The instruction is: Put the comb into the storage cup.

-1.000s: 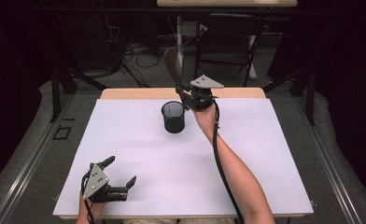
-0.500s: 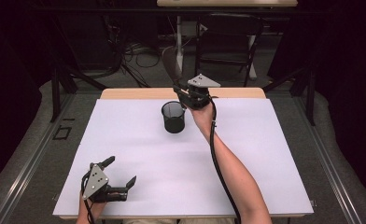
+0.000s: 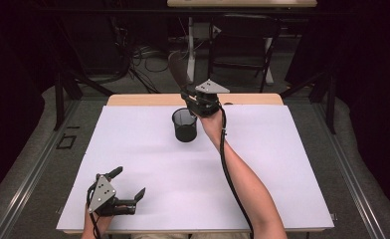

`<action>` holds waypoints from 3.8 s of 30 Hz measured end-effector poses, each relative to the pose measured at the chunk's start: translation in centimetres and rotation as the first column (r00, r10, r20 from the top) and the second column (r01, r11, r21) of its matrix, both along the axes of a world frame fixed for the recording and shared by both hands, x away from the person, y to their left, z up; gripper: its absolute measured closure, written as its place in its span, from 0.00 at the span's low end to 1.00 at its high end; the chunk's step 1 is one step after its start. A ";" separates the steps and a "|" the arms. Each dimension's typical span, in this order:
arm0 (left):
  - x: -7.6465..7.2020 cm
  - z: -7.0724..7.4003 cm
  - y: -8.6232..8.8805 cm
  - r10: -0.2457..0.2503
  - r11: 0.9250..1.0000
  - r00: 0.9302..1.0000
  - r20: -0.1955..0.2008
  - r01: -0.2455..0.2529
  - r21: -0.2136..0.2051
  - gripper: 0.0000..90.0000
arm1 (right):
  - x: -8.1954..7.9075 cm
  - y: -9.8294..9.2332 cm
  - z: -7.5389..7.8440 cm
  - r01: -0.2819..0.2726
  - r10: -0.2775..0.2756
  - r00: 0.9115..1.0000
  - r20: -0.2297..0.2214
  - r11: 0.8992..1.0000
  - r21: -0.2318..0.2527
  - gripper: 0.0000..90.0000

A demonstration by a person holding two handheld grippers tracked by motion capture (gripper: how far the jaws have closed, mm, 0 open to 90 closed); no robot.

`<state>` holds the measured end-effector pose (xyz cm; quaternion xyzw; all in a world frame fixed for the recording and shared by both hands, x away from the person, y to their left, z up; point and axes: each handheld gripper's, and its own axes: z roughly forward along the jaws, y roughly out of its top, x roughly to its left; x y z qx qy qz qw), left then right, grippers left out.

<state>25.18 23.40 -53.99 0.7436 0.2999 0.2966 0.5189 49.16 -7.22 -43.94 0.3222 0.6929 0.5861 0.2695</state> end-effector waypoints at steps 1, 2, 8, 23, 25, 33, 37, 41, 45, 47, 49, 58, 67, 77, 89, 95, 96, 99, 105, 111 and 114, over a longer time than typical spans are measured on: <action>0.0 0.0 0.0 0.002 1.000 1.000 -0.001 -0.002 -0.002 0.01 | 0.0 0.1 0.0 -0.002 0.002 1.000 0.000 1.000 0.001 0.80; 0.0 0.0 0.0 0.001 1.000 1.000 0.000 -0.001 -0.002 0.01 | 0.0 0.2 0.0 -0.003 0.003 1.000 -0.001 1.000 0.000 0.80; 0.0 0.0 0.0 0.001 1.000 1.000 0.001 -0.001 -0.003 0.01 | 0.1 0.8 0.1 -0.009 0.009 1.000 0.012 1.000 0.007 0.80; 0.0 0.0 0.1 0.000 1.000 1.000 0.002 0.000 -0.002 0.01 | 0.3 1.8 -0.5 -0.021 0.021 0.999 0.027 1.000 -0.001 0.80; 0.0 0.0 0.1 0.000 1.000 1.000 0.001 0.000 -0.004 0.01 | 0.4 1.8 -0.6 -0.019 0.019 1.000 0.024 1.000 -0.004 0.80; -0.1 0.0 0.1 -0.002 1.000 1.000 0.001 0.002 -0.003 0.01 | 0.7 2.0 -1.2 -0.018 0.018 1.000 0.014 1.000 -0.008 0.80; -0.1 0.0 0.1 -0.002 1.000 1.000 0.001 0.002 -0.004 0.01 | 0.8 2.2 -1.5 -0.020 0.020 1.000 0.005 1.000 -0.012 0.80; -0.1 0.0 0.1 -0.002 1.000 1.000 0.002 0.002 -0.002 0.01 | 0.8 2.3 -1.9 -0.023 0.023 1.000 0.000 1.000 -0.014 0.80; -0.1 0.0 0.1 -0.001 1.000 1.000 0.001 0.001 -0.002 0.01 | 0.9 2.4 -2.2 -0.022 0.022 1.000 -0.009 1.000 -0.012 0.80; -0.1 0.0 0.1 -0.002 1.000 1.000 0.002 0.002 -0.002 0.01 | 0.9 2.3 -2.3 -0.024 0.024 1.000 -0.014 1.000 -0.015 0.80; -0.1 0.0 0.1 -0.002 1.000 1.000 0.002 0.002 -0.002 0.01 | 1.0 2.4 -2.4 -0.025 0.025 1.000 -0.015 1.000 -0.013 0.80; -0.1 0.0 0.1 -0.002 1.000 1.000 0.002 0.002 -0.004 0.01 | 1.0 2.5 -2.8 -0.030 0.029 0.999 -0.023 0.999 -0.026 0.80; -0.1 0.0 0.1 -0.002 1.000 1.000 0.002 0.002 -0.001 0.01 | 1.0 2.6 -3.4 -0.034 0.032 0.999 -0.040 0.998 -0.043 0.80; -0.1 0.0 0.1 0.000 1.000 1.000 0.001 0.000 -0.004 0.01 | 1.1 2.6 -3.8 -0.036 0.034 0.998 -0.046 0.998 -0.054 0.80; -0.1 0.0 0.1 0.001 1.000 1.000 0.003 -0.001 -0.004 0.01 | 1.2 2.7 -4.3 -0.036 0.033 0.998 -0.057 0.997 -0.066 0.80; -0.1 0.0 0.1 0.002 1.000 1.000 0.002 -0.002 -0.004 0.01 | 1.2 2.7 -4.6 -0.038 0.033 0.997 -0.064 0.997 -0.073 0.80; -0.1 0.0 0.1 0.002 1.000 1.000 0.003 -0.002 -0.004 0.01 | 1.3 2.7 -4.6 -0.038 0.033 0.997 -0.065 0.997 -0.074 0.80; -0.1 0.0 0.1 0.002 1.000 1.000 0.003 -0.002 -0.004 0.01 | 1.3 2.7 -4.7 -0.037 0.032 0.997 -0.068 0.997 -0.074 0.80; -0.1 0.0 0.1 0.002 1.000 1.000 0.003 -0.002 -0.005 0.01 | 1.4 2.6 -5.0 -0.039 0.033 0.996 -0.081 0.996 -0.077 0.80; -0.1 0.0 0.1 0.001 1.000 1.000 0.002 -0.001 -0.005 0.01 | 1.4 2.6 -5.3 -0.041 0.034 0.995 -0.092 0.996 -0.084 0.80; -0.1 0.0 0.1 0.002 1.000 1.000 0.003 -0.002 -0.004 0.01 | 1.5 2.6 -5.4 -0.045 0.037 0.995 -0.096 0.996 -0.083 0.80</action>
